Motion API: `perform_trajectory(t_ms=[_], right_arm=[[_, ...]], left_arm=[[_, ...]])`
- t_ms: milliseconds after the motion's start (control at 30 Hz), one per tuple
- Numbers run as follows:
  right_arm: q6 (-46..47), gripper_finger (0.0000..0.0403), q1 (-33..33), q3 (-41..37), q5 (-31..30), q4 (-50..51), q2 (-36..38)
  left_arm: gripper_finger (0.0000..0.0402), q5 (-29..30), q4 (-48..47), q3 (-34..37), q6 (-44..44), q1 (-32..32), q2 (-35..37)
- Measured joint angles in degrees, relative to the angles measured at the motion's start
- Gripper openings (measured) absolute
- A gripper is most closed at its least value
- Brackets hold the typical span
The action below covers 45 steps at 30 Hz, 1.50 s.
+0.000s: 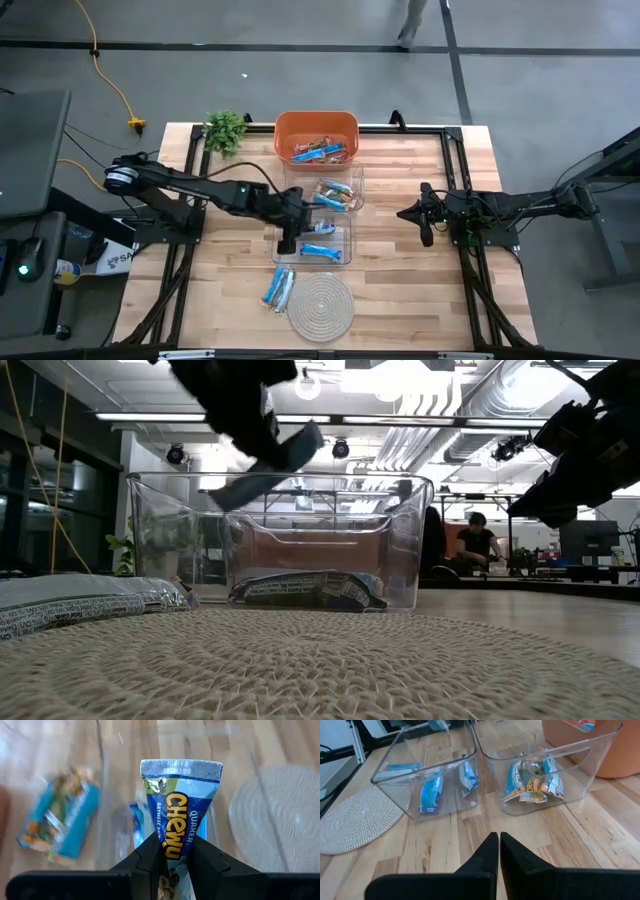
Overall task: Pick and place Granola Bars by type
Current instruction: Put the blue granola bar into the bottom transparent bin, then put the yellow granola bar into the top transparent bin
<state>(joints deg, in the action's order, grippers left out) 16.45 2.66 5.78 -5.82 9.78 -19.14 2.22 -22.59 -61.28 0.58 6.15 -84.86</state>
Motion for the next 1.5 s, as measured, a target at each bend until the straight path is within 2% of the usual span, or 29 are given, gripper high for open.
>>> perform_trajectory(t_ms=[500, 833, 933, 1267, 1400, 1500], right_arm=[[0.00, 0.0000, 0.01, 0.00, 0.00, 0.24, 0.02], [0.00, 0.0000, 0.00, 0.00, 0.00, 0.27, 0.02], [0.00, 0.0000, 0.01, 0.00, 0.00, 0.26, 0.02], [0.00, 0.0000, 0.00, 0.00, 0.00, 0.27, 0.02], [0.00, 0.0000, 0.01, 0.00, -0.02, 0.27, 0.02], [0.00, 0.0000, 0.00, 0.00, -0.01, 0.16, 0.04]], left_arm=[[0.0078, -0.96, -1.10, 0.04, -1.45, 1.79, -6.77], [0.0082, -1.08, -0.84, 0.04, -1.94, 1.76, -7.28], [0.0102, -1.88, -0.77, 0.04, -1.99, 1.75, -7.28], [0.0207, -1.67, 1.27, 0.04, 0.22, 1.75, -7.28], [0.0217, -0.95, 2.12, -1.07, 4.29, 1.75, -6.04], [0.0213, 1.90, -2.27, -4.60, 7.93, 1.77, -4.88]])
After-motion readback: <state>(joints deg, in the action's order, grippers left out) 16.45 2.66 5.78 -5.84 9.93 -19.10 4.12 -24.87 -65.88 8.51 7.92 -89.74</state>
